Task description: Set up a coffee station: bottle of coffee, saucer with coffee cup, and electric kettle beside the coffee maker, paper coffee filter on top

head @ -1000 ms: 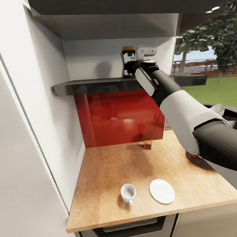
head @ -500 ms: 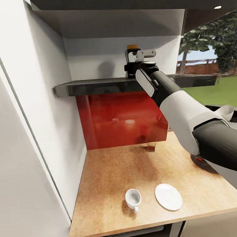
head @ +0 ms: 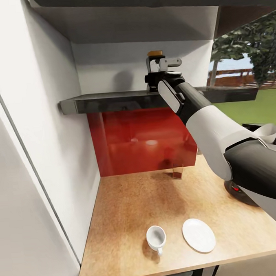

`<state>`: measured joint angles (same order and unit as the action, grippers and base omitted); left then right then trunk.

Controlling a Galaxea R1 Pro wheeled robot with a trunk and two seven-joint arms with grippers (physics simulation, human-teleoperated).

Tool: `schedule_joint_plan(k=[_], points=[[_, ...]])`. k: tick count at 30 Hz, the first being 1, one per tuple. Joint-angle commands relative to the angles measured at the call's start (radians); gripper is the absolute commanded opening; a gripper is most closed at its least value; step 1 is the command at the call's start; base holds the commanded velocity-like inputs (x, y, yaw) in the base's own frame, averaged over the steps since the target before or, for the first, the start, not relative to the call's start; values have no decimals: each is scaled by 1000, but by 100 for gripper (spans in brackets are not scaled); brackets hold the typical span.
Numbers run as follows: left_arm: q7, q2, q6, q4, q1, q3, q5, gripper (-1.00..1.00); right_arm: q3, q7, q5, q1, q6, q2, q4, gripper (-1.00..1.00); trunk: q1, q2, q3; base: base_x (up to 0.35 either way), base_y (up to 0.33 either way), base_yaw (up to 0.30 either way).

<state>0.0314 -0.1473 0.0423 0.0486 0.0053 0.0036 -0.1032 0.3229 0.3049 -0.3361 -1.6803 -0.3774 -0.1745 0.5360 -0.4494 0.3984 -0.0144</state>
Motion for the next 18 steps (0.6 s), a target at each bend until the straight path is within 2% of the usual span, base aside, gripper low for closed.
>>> schedule_joint_plan(k=[1, 18], points=[[1, 0, 4, -1, 0, 0, -10, 100, 4, 8, -7, -1, -3, 0, 1, 100, -1, 2, -2, 6, 0, 0], [1, -1, 5, -1, 1, 0, -10, 100, 4, 8, -7, -1, -3, 0, -1, 100, -1, 2, -2, 48, 0, 0]])
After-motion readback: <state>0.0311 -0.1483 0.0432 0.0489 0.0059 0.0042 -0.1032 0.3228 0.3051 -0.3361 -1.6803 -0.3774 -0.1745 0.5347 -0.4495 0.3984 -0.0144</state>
